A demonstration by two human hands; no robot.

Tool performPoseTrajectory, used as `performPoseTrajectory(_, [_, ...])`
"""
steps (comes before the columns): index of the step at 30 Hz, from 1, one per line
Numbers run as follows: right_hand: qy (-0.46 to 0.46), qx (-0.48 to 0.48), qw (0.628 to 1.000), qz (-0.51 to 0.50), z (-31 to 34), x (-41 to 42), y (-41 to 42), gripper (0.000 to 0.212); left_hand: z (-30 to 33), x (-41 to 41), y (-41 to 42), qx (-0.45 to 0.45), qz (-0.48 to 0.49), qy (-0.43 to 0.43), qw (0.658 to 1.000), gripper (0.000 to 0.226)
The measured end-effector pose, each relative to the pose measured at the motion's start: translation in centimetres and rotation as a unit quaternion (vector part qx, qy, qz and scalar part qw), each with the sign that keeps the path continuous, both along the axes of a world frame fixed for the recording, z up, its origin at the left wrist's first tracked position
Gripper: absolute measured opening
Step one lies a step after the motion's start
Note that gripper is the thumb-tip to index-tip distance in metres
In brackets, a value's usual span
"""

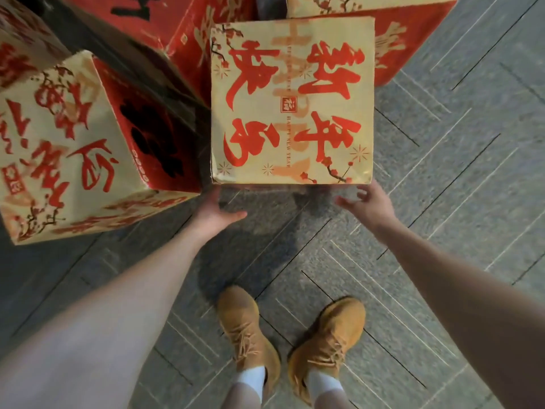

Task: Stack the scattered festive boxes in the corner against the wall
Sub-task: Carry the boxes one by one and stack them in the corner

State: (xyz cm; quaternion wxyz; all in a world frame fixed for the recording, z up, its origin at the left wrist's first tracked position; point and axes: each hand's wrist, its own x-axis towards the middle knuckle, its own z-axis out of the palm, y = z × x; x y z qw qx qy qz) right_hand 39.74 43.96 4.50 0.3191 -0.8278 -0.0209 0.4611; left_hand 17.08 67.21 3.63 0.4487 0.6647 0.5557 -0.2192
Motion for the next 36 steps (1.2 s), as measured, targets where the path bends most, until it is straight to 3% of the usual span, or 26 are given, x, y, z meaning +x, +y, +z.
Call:
performPoseTrajectory(4, [0.009,0.038,0.999,-0.026,-2.4,0.0,0.6,0.073,-2.8,0.2,0.1,-0.007,0.005,-0.044,0.999,0.104])
performPoseTrajectory(9, [0.0,0.044,0.998,-0.041,-3.5,0.1,0.8,0.074,-3.5,1.3,0.1,-0.028,0.099,-0.116,0.988,0.086])
performPoseTrajectory(13, [0.004,0.047,0.998,-0.038,-2.1,0.0,0.9,0.077,-2.5,1.6,0.1,0.002,0.083,-0.131,0.988,0.034])
performPoseTrajectory(15, [-0.003,0.051,0.998,-0.028,-1.0,0.0,0.9,0.086,-1.3,1.6,0.2,0.02,0.066,-0.126,0.99,0.026])
performPoseTrajectory(16, [-0.006,0.055,0.998,-0.023,-0.3,0.0,1.0,0.085,-0.2,1.6,0.4,0.027,0.061,-0.124,0.99,0.03])
performPoseTrajectory(19, [-0.003,0.078,0.997,-0.026,3.0,-0.1,1.3,0.055,2.8,1.2,1.1,0.04,0.05,-0.139,0.988,0.07])
performPoseTrajectory(23, [-0.006,0.104,0.994,-0.03,7.8,-0.2,2.3,0.073,8.1,1.7,1.4,0.043,0.107,-0.185,0.976,0.065])
performPoseTrajectory(29, [-0.005,0.116,0.993,-0.034,17.5,0.8,5.0,0.049,17.5,2.6,4.0,0.021,0.14,-0.196,0.97,0.062])
performPoseTrajectory(36, [-0.026,0.146,0.989,-0.006,33.0,4.1,10.9,0.062,33.4,4.4,8.8,0.045,0.144,-0.234,0.96,0.065])
